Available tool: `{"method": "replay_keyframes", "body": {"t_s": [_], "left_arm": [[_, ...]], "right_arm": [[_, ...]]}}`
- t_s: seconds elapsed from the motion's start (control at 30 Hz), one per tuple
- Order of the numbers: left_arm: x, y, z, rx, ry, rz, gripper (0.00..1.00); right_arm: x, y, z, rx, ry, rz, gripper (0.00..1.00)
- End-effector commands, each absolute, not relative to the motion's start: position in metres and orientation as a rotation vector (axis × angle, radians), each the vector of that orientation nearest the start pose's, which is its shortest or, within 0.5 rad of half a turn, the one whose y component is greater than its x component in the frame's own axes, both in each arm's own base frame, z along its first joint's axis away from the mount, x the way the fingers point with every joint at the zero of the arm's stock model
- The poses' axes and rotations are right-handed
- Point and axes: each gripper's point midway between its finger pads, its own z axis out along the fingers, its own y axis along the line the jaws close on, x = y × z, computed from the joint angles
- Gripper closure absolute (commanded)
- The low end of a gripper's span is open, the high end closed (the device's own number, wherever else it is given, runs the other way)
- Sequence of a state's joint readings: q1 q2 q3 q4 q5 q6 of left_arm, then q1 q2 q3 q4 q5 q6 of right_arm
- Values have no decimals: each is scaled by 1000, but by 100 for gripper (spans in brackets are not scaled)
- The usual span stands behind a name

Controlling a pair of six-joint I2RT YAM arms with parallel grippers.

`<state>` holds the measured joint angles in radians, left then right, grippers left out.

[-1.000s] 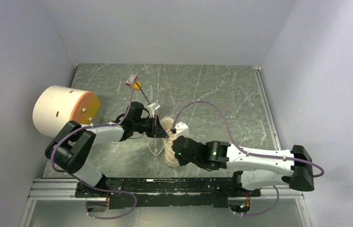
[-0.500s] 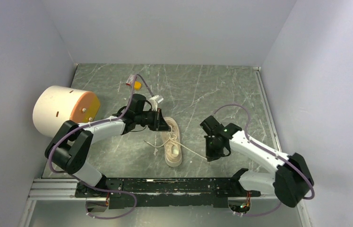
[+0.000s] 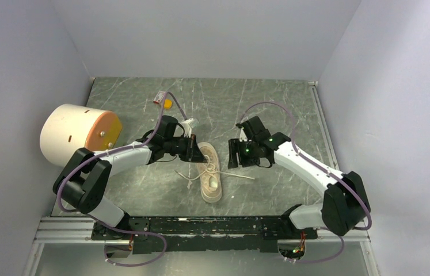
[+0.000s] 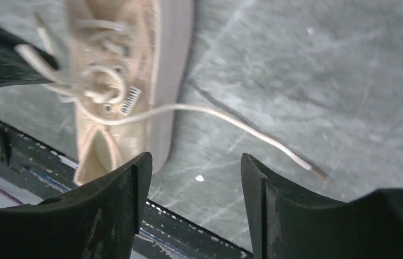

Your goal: Tie the shoes

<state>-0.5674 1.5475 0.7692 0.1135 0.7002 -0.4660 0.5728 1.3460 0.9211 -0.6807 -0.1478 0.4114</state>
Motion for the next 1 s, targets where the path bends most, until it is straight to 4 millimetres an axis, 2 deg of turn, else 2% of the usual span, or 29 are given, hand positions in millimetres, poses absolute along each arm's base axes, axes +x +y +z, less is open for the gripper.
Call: {"method": "replay_keyframes", "body": {"t_s": [0.0, 0.1, 0.17, 0.2, 0.27, 0.43, 0.67, 0.83, 0.97], "left_arm": [[227, -299, 103, 591, 2322, -1315, 95], [232, -300, 107, 573, 2306, -1323, 95], [234, -303, 109, 563, 2291, -1339, 95], [234, -304, 109, 560, 2286, -1348, 95], [234, -306, 109, 554, 2285, -1369, 95], [230, -305, 106, 570, 2292, -1383, 95], [228, -305, 107, 545, 2279, -1400, 95], [227, -306, 107, 518, 2274, -1425, 95], [229, -306, 111, 530, 2269, -1412, 95]], "right_arm": [[235, 216, 117, -495, 2491, 724, 35], [231, 228, 120, -510, 2426, 968, 40], [228, 245, 133, -566, 2257, 1133, 44], [222, 248, 132, -580, 2216, 1186, 45], [224, 256, 139, -595, 2071, 1251, 47], [219, 259, 125, -665, 1905, 1282, 41], [209, 261, 94, -737, 1914, 1324, 43], [210, 265, 74, -763, 1970, 1367, 46], [204, 266, 67, -756, 2011, 1407, 55]]}}
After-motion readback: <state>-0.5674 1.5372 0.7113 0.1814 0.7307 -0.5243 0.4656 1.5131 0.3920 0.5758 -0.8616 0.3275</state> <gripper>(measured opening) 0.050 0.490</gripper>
